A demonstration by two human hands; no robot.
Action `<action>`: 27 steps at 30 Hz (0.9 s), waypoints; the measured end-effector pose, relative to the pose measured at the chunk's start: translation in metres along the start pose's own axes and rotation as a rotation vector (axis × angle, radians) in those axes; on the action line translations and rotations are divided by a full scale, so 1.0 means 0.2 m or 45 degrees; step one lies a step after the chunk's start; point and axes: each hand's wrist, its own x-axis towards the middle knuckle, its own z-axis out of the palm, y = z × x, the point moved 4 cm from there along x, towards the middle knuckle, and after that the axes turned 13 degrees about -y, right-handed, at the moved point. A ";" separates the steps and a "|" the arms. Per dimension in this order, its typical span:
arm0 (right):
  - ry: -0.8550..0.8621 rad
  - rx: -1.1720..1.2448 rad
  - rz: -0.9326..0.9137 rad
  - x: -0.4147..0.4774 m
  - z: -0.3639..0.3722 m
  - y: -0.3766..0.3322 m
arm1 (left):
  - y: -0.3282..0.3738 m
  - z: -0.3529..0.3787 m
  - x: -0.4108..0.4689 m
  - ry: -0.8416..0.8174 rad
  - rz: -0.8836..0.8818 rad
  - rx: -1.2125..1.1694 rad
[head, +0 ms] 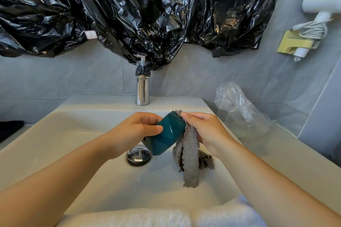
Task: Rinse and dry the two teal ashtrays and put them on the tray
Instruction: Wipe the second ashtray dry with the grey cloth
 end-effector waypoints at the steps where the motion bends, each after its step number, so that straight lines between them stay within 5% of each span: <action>1: -0.021 0.024 0.036 0.00 0.01 0.01 | -0.01 0.00 0.00 -0.011 -0.020 -0.072; 7: -0.131 -0.086 0.023 -0.01 0.07 0.01 | -0.06 0.01 0.02 0.101 -0.225 -0.211; 17: 0.084 -0.540 -0.179 0.00 0.01 -0.04 | -0.06 -0.02 0.04 0.123 -0.160 -0.037; 23: -0.154 -0.847 -0.412 -0.04 0.12 -0.09 | -0.07 -0.04 0.03 0.137 -0.127 -0.101; 27: -0.129 -0.718 -0.316 0.00 0.09 -0.04 | -0.06 -0.04 0.02 0.128 -0.068 -0.120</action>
